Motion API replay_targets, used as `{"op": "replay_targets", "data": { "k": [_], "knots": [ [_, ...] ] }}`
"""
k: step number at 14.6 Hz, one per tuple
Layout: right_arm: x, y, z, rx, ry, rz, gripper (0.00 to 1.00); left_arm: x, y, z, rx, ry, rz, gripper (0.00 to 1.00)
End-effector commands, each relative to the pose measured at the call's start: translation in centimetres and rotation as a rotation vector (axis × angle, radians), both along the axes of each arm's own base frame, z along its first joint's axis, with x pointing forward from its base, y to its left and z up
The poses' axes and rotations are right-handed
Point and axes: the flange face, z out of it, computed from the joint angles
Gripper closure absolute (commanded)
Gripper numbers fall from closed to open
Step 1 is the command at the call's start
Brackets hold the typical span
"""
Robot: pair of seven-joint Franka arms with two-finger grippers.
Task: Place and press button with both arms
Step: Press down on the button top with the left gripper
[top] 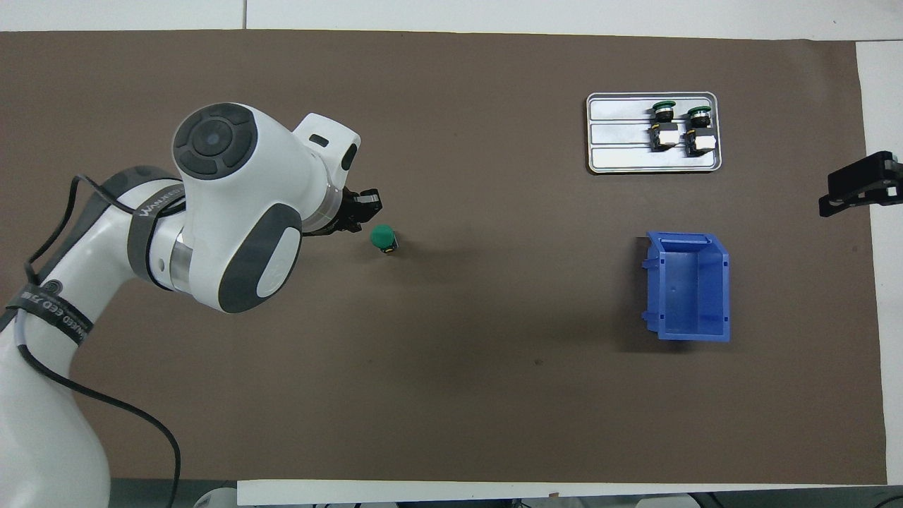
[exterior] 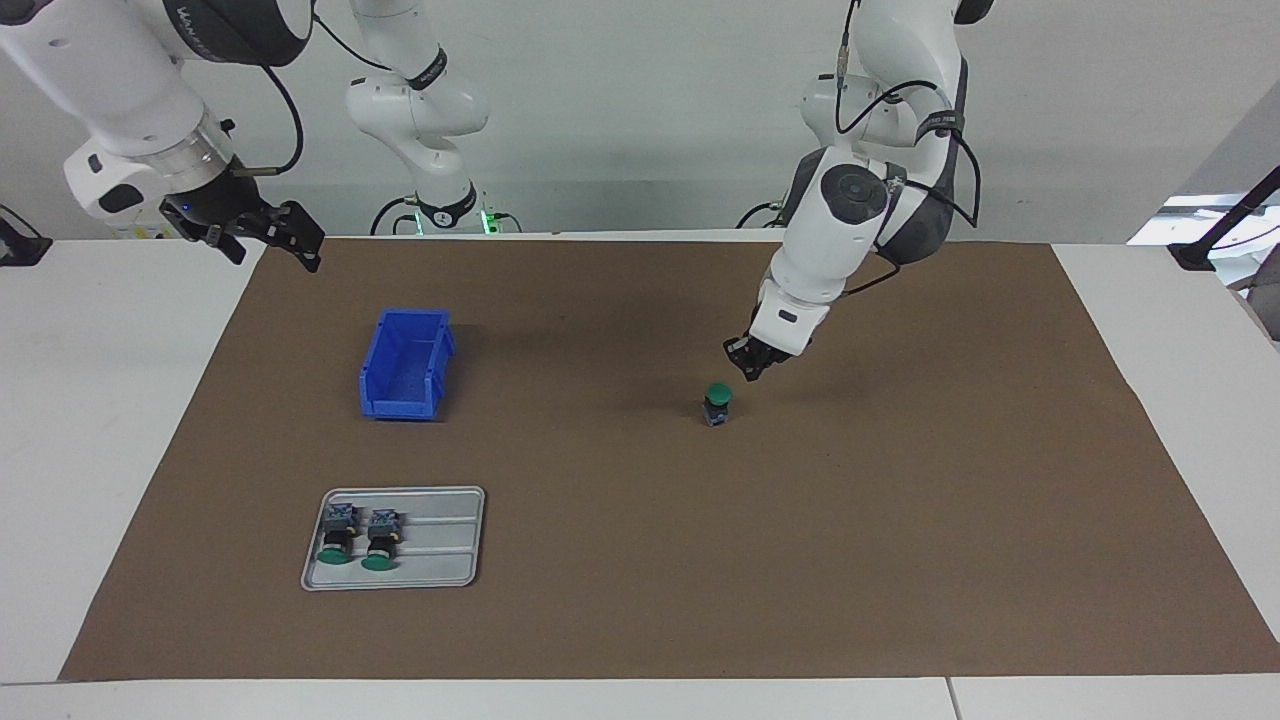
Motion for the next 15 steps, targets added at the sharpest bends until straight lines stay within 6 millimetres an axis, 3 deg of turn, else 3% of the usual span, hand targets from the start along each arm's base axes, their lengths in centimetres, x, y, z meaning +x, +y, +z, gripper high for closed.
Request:
{"op": "replay_targets", "data": {
  "k": [1, 6, 15],
  "knots": [
    [-0.7, -0.2, 0.1, 0.008, 0.002, 0.015, 0.01, 0.5, -0.9, -0.7, 0.021, -0.013, 0.006, 0.97],
    [-0.7, -0.2, 0.1, 0.008, 0.002, 0.015, 0.01, 0.3, -2.7, -2.8, 0.019, -0.009, 0.018, 0.99],
    [-0.7, -0.2, 0.1, 0.008, 0.002, 0.015, 0.01, -0.5, -3.5, -5.8, 0.032, 0.010, 0.005, 0.99]
  ]
}}
